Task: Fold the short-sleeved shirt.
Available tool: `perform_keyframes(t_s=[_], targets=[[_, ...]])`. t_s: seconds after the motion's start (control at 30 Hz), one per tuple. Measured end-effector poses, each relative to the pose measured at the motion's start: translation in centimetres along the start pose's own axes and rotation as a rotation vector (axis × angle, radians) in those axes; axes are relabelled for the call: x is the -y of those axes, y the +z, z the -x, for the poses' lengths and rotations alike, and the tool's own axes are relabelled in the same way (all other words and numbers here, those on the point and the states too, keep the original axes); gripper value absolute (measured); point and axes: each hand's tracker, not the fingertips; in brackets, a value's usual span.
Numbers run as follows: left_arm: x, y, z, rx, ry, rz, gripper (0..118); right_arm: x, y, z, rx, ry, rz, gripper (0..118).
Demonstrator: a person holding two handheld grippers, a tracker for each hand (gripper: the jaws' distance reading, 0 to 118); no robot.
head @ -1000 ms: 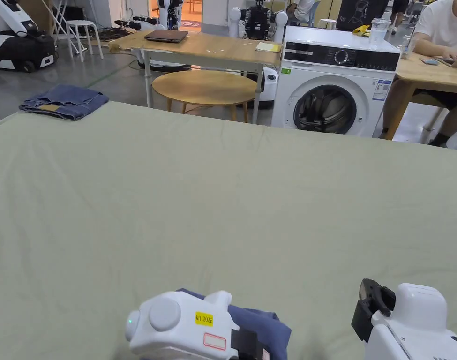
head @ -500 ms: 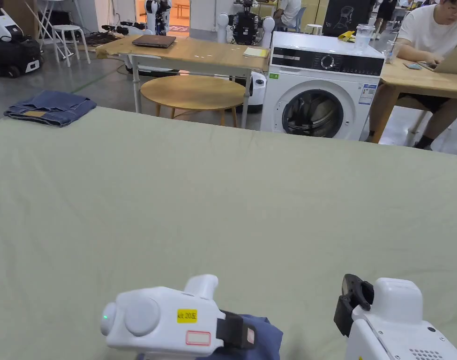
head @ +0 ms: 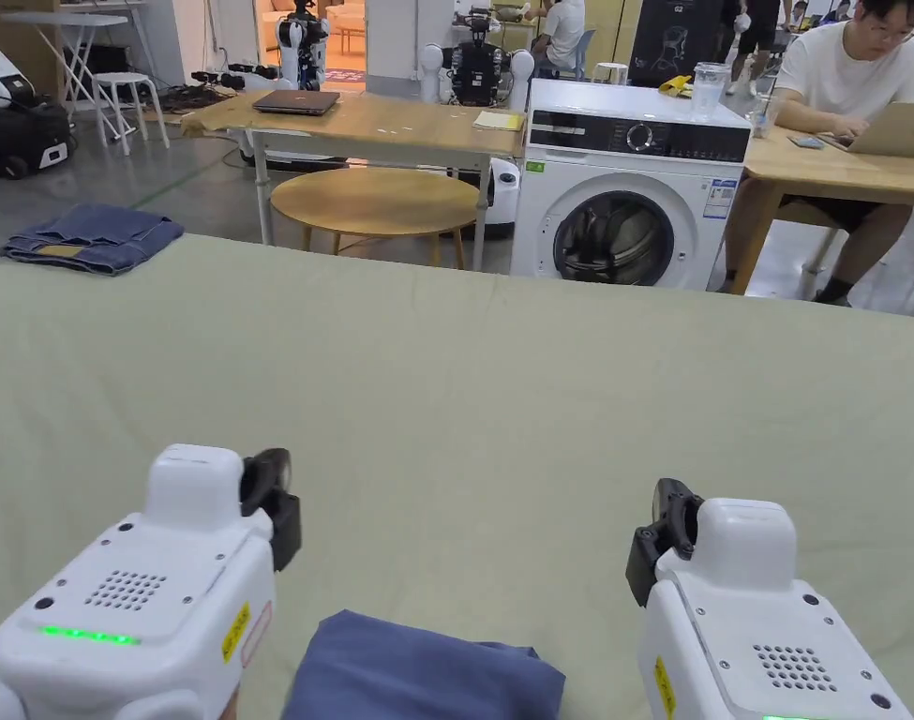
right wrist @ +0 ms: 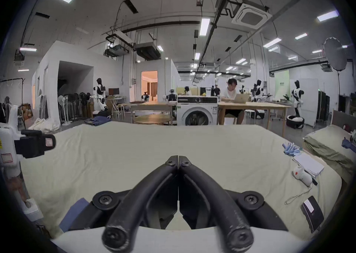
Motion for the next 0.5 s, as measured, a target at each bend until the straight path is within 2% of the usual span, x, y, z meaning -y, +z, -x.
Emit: perform_keyframes(t_s=[0.23,0.3,0.5], targets=[[0.0,0.8,1.3,-0.018,0.006,-0.001,0,0.0,0.5,0.3,0.003,-0.005,-0.009,0],[0.2,0.6,1.6,-0.011,0.003,0.021,0,0.7,1.2,0.5,-0.012,-0.002,0.060,0],[1.9,0.1,2.5,0.042,0.006,0.134,0,5.9,2.8,2.7,-0.182,0.025,0.350,0]])
